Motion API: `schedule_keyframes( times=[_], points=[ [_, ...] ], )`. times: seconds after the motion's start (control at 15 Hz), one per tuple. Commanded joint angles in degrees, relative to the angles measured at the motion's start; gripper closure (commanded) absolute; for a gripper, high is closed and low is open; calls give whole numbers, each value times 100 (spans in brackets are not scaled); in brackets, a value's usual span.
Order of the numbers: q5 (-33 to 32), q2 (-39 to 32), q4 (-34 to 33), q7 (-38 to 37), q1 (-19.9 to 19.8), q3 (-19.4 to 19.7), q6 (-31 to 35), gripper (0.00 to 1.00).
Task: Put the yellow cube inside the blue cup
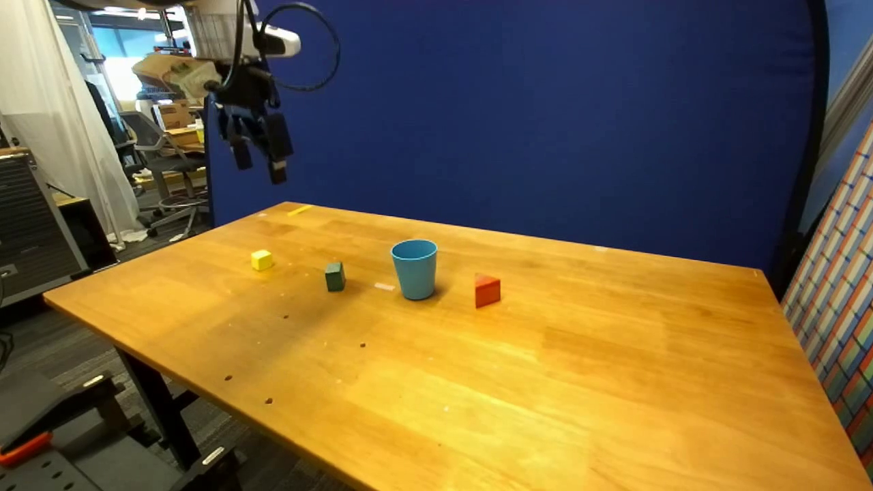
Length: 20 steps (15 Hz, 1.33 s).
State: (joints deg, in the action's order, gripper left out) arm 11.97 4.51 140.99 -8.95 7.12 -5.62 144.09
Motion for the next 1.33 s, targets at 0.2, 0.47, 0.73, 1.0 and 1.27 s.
schedule_keyframes(
  times=[0.2, 0.47, 0.73, 1.0, 1.27],
  points=[
    [201, -2216, -1219, 315, 419, -491, 631, 0],
    [-535, -3003, -1803, 13, 760, -380, 701, 0],
    [-833, -3516, -2266, -75, 914, -329, 658, 0],
    [-1194, -3853, -2559, -220, 1179, -109, 717, 25],
    [-1507, -4089, -2767, -407, 1372, 93, 738, 51]
  ],
)
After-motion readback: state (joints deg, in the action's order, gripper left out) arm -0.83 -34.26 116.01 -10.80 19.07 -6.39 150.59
